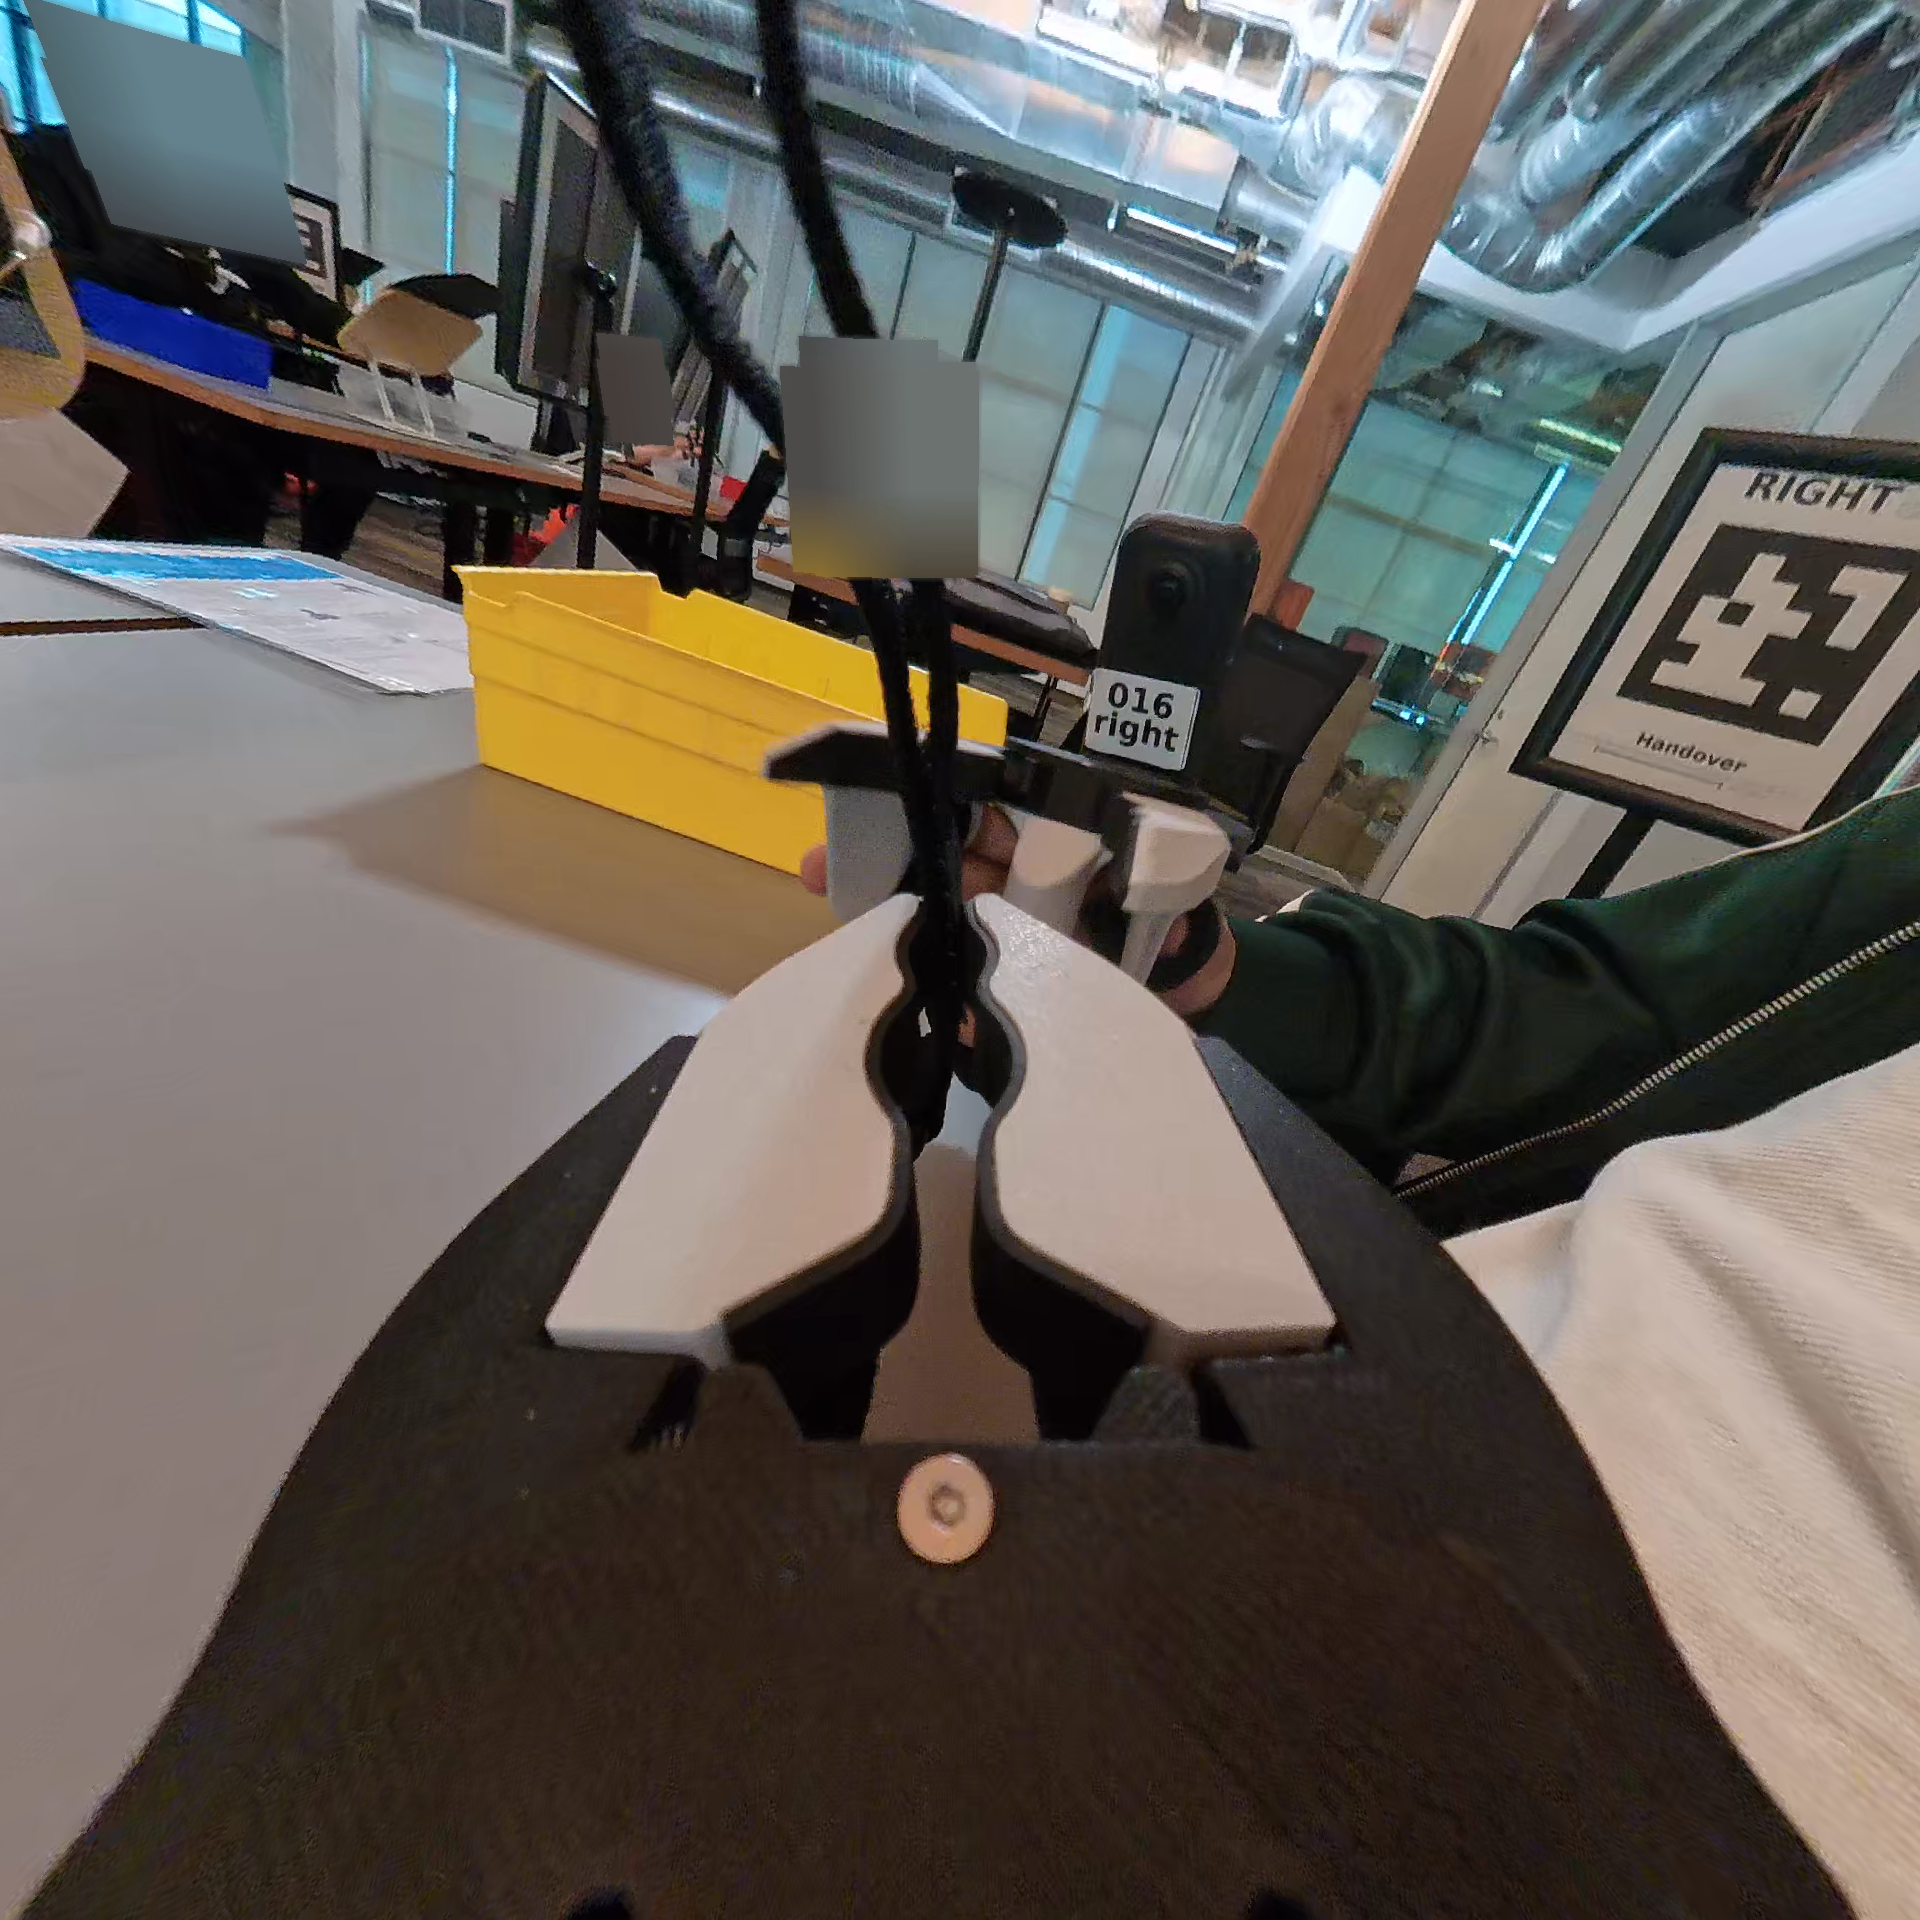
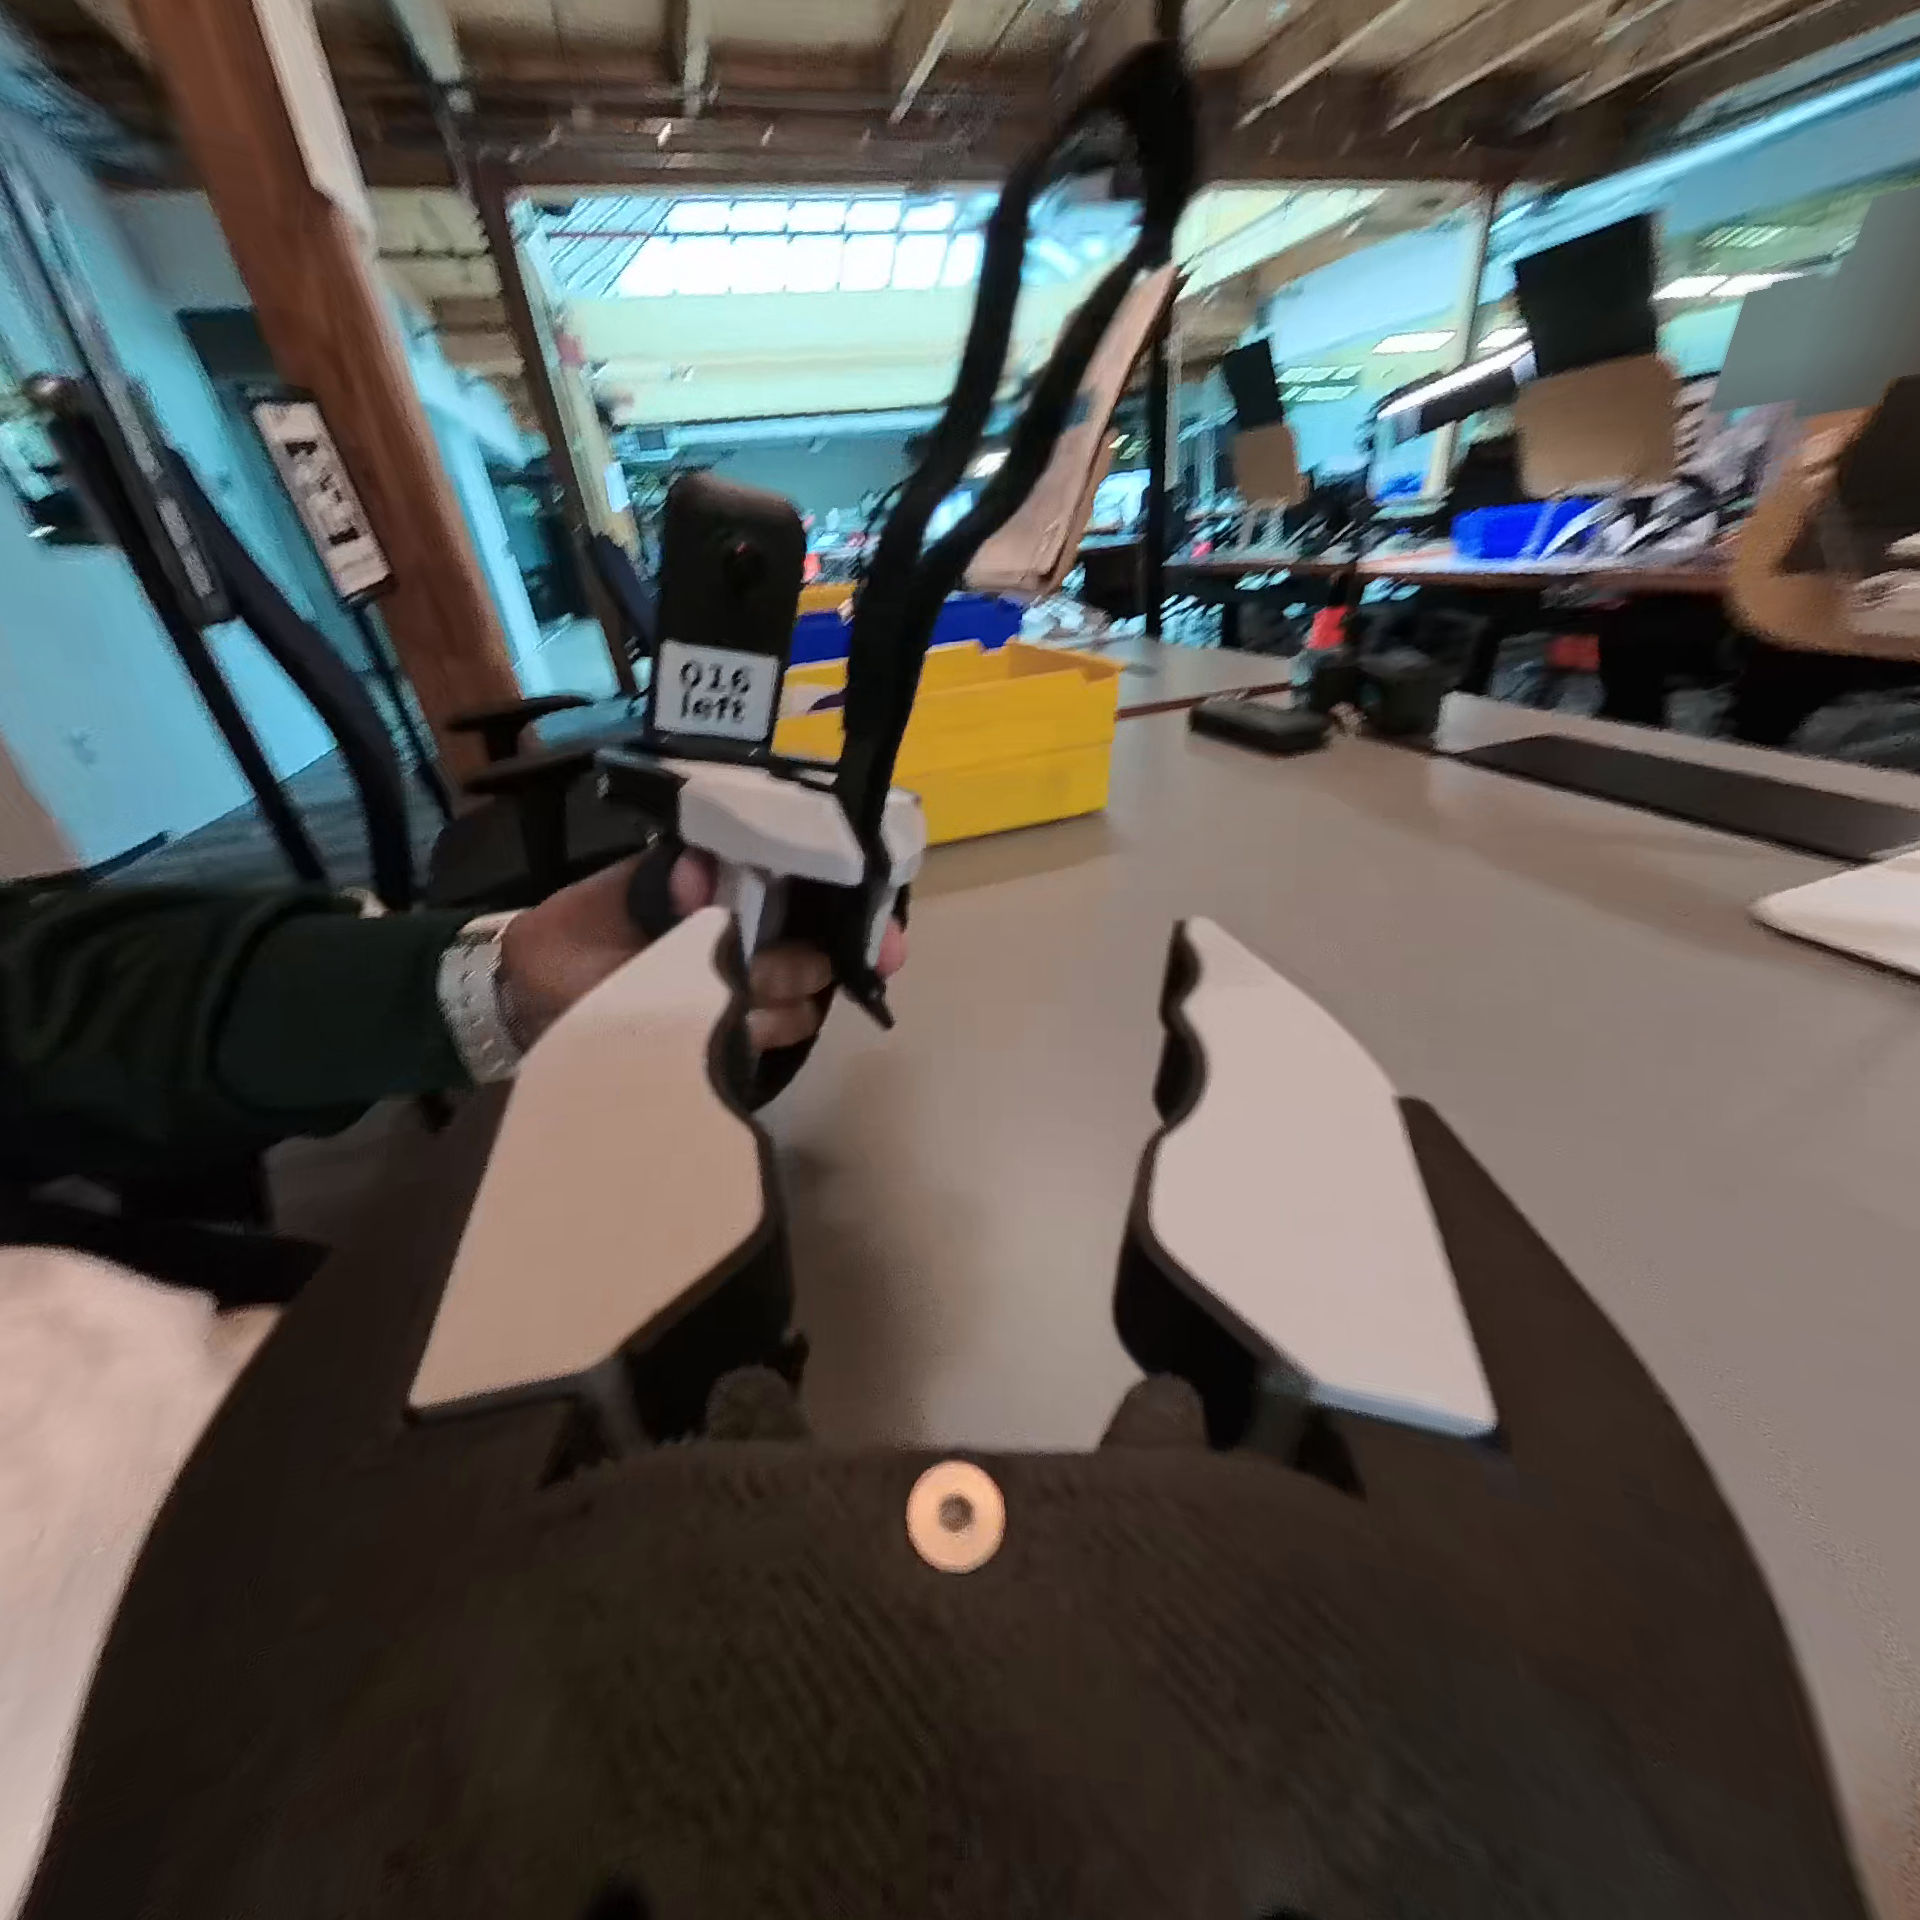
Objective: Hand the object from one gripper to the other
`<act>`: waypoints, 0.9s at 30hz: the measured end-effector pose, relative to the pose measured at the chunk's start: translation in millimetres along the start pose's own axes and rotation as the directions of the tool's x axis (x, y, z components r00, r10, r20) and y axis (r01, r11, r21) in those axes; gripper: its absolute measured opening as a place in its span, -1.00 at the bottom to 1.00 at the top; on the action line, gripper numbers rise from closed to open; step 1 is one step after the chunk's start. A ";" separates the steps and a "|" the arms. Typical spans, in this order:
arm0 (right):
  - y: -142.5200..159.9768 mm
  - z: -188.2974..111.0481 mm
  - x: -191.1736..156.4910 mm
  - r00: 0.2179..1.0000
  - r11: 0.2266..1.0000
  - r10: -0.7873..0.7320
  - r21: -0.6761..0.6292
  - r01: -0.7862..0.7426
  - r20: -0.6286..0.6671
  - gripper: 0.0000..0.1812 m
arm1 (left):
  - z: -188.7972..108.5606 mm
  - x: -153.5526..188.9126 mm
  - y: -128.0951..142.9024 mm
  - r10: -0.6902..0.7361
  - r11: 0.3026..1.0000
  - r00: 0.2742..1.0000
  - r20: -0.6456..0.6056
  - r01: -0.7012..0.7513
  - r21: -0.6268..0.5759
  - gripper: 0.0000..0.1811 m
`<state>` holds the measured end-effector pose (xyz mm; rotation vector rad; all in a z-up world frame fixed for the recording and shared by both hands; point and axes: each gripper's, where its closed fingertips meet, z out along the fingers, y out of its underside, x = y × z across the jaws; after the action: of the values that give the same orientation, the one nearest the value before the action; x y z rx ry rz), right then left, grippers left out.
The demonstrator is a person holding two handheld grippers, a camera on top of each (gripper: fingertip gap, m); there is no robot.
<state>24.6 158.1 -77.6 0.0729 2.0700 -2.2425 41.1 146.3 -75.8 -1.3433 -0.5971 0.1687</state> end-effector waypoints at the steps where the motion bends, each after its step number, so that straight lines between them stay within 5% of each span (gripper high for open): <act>1: 5.1 3.6 -4.8 0.999 1.000 0.010 -0.029 -0.009 0.031 -0.23 | -1.9 -0.6 -0.7 -0.006 1.000 1.000 0.001 0.006 0.006 -0.98; 13: 27.9 18.8 -38.9 0.984 0.987 -0.091 -0.117 0.110 0.156 -0.94 | 14.6 19.7 8.6 0.028 1.000 0.999 -0.047 -0.028 -0.011 -0.99; 22: 11.7 12.1 -33.1 0.983 0.989 -0.125 -0.062 0.134 0.131 -0.95 | 16.7 19.6 4.4 0.051 0.999 0.999 -0.005 -0.051 0.019 -0.64; 27: -16.7 -9.4 1.3 0.957 0.952 -0.278 -0.157 0.264 -0.078 -0.95 | 11.5 10.7 -0.9 0.013 0.998 1.000 0.019 -0.014 0.061 -0.52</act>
<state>21.4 168.7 -62.0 -0.1207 2.4236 -2.2651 44.2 160.8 -70.4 -1.2879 -0.5940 0.2088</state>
